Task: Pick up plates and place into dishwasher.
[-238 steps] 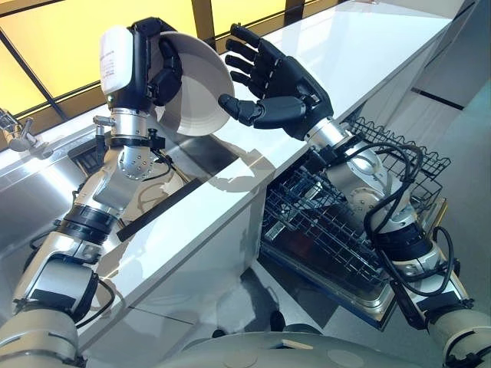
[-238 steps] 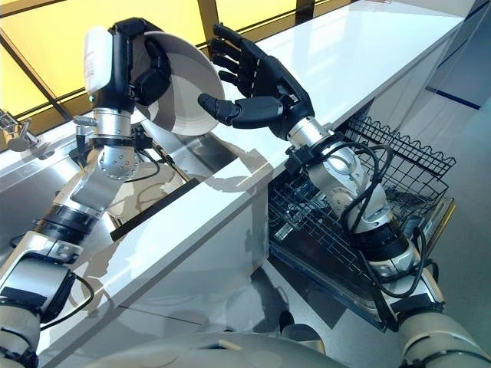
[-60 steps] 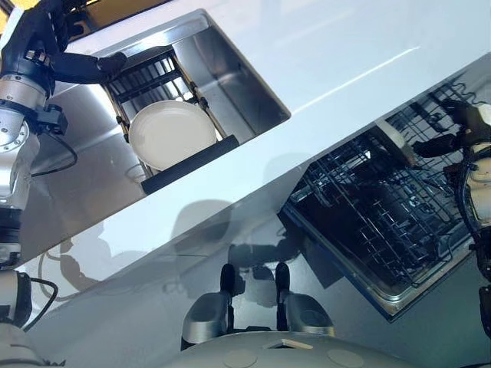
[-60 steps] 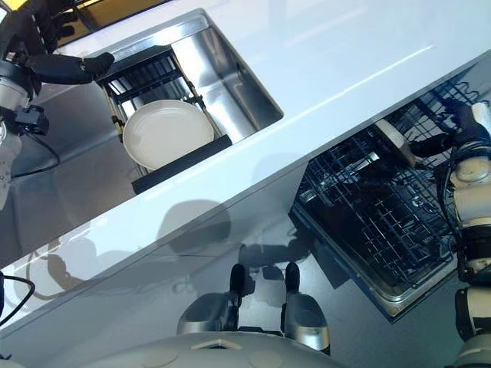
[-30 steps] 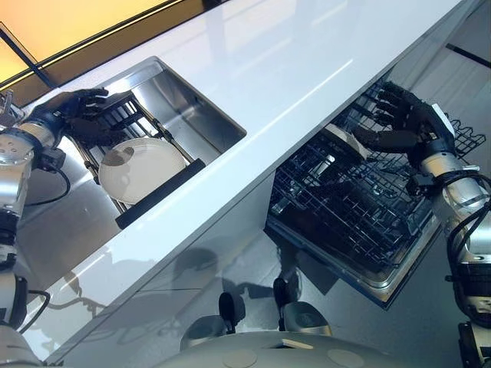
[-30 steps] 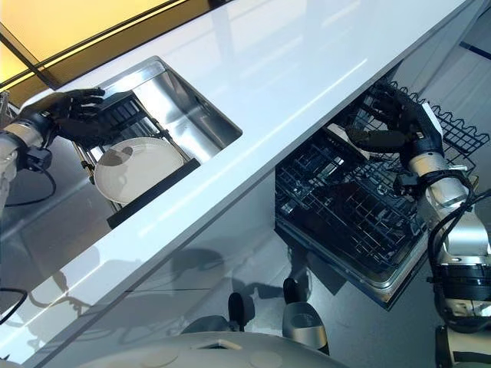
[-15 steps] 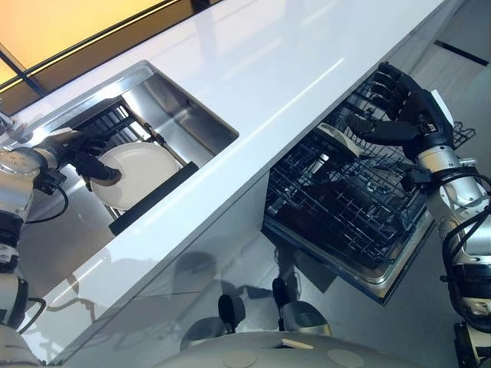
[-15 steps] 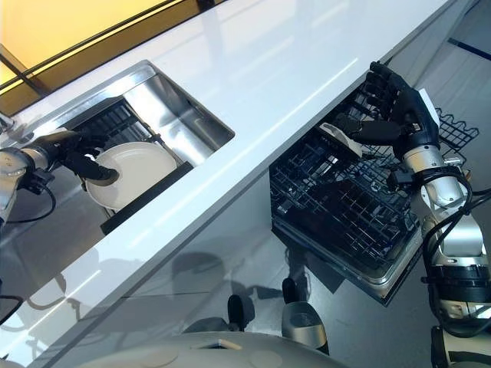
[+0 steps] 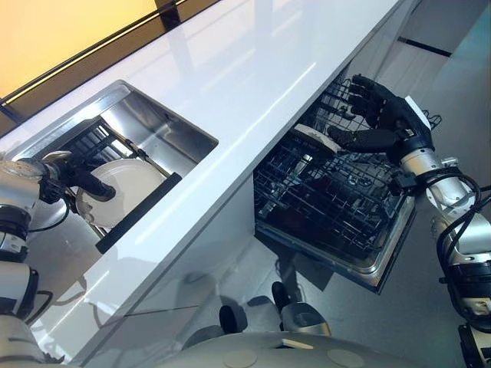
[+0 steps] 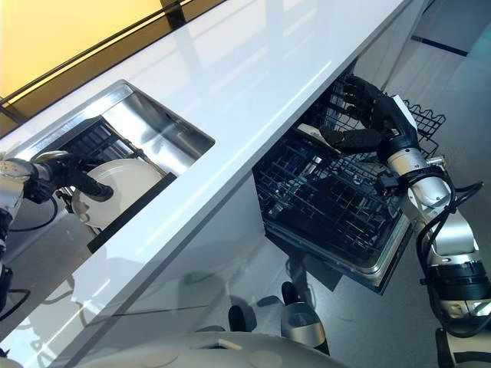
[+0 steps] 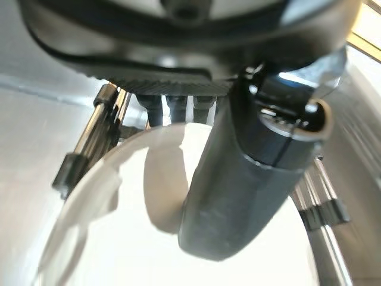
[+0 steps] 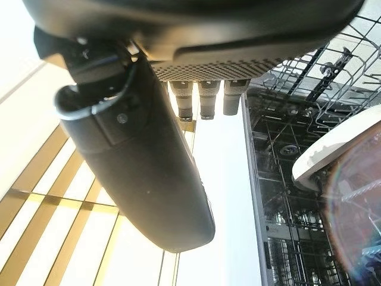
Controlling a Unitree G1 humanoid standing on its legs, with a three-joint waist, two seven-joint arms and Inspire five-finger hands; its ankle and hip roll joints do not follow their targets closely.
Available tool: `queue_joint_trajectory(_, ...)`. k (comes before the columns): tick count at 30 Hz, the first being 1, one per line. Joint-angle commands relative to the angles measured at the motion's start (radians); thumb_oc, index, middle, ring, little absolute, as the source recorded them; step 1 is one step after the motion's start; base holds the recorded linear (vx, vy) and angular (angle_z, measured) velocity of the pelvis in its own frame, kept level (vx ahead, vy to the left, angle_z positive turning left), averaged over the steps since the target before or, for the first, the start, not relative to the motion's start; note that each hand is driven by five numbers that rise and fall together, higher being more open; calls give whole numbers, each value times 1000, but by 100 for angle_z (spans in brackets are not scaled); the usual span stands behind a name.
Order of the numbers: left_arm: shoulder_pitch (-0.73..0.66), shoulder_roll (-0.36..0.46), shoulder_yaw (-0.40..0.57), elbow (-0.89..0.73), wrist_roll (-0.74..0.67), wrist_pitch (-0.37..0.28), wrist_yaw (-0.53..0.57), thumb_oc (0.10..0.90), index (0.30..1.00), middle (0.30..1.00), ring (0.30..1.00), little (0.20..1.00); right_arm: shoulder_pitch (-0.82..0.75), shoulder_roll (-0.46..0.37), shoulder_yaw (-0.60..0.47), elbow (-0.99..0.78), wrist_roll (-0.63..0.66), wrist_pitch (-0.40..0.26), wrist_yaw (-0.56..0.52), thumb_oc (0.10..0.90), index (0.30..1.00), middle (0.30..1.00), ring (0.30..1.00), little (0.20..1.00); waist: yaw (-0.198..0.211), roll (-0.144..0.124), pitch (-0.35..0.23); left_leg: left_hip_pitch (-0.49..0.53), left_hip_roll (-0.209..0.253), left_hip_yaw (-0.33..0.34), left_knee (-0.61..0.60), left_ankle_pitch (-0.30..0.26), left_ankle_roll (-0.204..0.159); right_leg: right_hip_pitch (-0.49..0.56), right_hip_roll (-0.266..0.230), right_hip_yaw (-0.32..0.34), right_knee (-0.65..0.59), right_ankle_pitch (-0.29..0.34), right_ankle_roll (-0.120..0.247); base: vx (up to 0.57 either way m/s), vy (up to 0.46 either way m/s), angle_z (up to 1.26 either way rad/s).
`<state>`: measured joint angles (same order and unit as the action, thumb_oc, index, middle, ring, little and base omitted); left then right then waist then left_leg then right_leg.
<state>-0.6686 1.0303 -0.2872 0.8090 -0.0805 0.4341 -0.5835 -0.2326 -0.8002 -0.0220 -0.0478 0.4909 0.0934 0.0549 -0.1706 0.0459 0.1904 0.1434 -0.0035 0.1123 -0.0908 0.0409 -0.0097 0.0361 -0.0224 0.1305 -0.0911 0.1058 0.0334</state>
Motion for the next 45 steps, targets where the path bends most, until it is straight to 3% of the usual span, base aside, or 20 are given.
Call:
queue_joint_trajectory(1, -47, -25, -52, 3, -75, 19, -200, 100, 300, 300, 300, 200, -114, -89, -43, -86, 28, -97, 8, 800, 900, 900, 900, 900, 1, -6, -88, -46, -85, -17, 8, -40, 54, -13, 2, -16, 32, -7, 59, 7, 8, -5)
queue_joint_trajectory(8, -68, 16, -89, -91, -133, 40, -270, 100, 300, 300, 300, 200, -160, -110, -21, -89, 47, -88, -20, 800, 900, 900, 900, 900, 23, 0, -87, -45, -89, -30, 14, -41, 53, 1, 0, -29, 22, -9, 57, -2, -8, -1)
queue_joint_trajectory(16, -108, 76, -91, -191, -190, -25, -137, 100, 300, 300, 300, 200, -212, -129, -20, -101, 62, -108, -81, 800, 900, 900, 900, 900, 50, -8, -105, -46, -91, -50, 17, -30, 48, 14, 4, -51, 20, -8, 51, -20, -44, 3)
queue_joint_trajectory(19, -130, 98, -64, -221, -198, -101, -25, 100, 300, 300, 300, 200, -235, -133, -34, -97, 41, -135, -117, 800, 900, 900, 900, 900, 63, -13, -118, -44, -89, -62, 15, -28, 47, 19, 7, -61, 19, -11, 47, -10, -39, 4)
queue_joint_trajectory(21, -132, 118, -30, -246, -219, -156, 92, 100, 300, 300, 300, 200, -247, -143, -50, -100, 7, -154, -152, 800, 900, 900, 900, 900, 70, -16, -123, -41, -88, -71, 12, -27, 47, 23, 9, -67, 20, -14, 46, -20, -33, 7)
queue_joint_trajectory(25, -155, 157, 59, -271, -125, -304, 387, 100, 300, 300, 300, 200, -301, -168, -64, -89, -102, -216, -227, 800, 900, 900, 900, 900, 87, -22, -135, -39, -84, -84, 10, -25, 45, 31, 11, -80, 21, -21, 37, -5, -26, 5)
queue_joint_trajectory(27, -164, 202, 112, -303, -94, -363, 519, 100, 300, 300, 300, 200, -314, -183, -84, -98, -76, -230, -222, 800, 900, 900, 900, 900, 95, -26, -144, -39, -81, -88, 10, -24, 43, 33, 10, -89, 21, -23, 32, 0, 0, 0)
queue_joint_trajectory(28, -152, 214, 140, -330, -87, -362, 546, 100, 300, 300, 300, 200, -309, -181, -95, -99, -67, -240, -214, 800, 900, 900, 900, 900, 100, -27, -147, -39, -80, -90, 10, -24, 41, 35, 10, -92, 20, -25, 31, 0, -29, 3)
queue_joint_trajectory(30, -101, 249, 233, -403, -48, -444, 676, 100, 300, 300, 300, 200, -289, -169, -134, -120, 20, -248, -153, 800, 900, 900, 900, 900, 118, -35, -155, -39, -77, -98, 8, -24, 38, 40, 8, -104, 17, -28, 27, 4, -36, 4)
queue_joint_trajectory(31, -72, 255, 281, -447, -29, -455, 732, 100, 300, 300, 300, 200, -281, -157, -145, -133, 67, -247, -122, 800, 900, 900, 900, 900, 124, -38, -159, -39, -77, -101, 8, -25, 37, 42, 7, -109, 16, -31, 25, 4, -36, 5)
queue_joint_trajectory(34, -4, 257, 378, -551, 19, -502, 861, 100, 300, 300, 300, 200, -283, -123, -143, -167, 159, -222, -60, 800, 900, 900, 900, 900, 140, -45, -169, -36, -76, -113, 7, -27, 34, 48, 4, -123, 15, -37, 21, 6, -42, 7)
queue_joint_trajectory(37, 63, 236, 456, -663, 107, -570, 1007, 100, 300, 300, 300, 200, -321, -80, -84, -209, 282, -136, 26, 800, 900, 900, 900, 900, 157, -54, -183, -33, -75, -128, 6, -28, 30, 58, -3, -146, 16, -44, 17, 12, -51, 13)
queue_joint_trajectory(40, 65, 215, 446, -722, 180, -635, 1097, 100, 300, 300, 300, 200, -369, -35, -3, -235, 366, -73, 54, 800, 900, 900, 900, 900, 167, -60, -196, -31, -76, -138, 6, -28, 28, 65, -6, -163, 17, -49, 13, 15, -48, 20)
queue_joint_trajectory(45, 19, 160, 352, -785, 254, -677, 1185, 100, 300, 300, 300, 200, -428, 49, 117, -229, 392, -48, 52, 800, 900, 900, 900, 900, 175, -64, -211, -27, -75, -146, 4, -27, 26, 71, -7, -179, 18, -53, 10, 13, -40, 25)
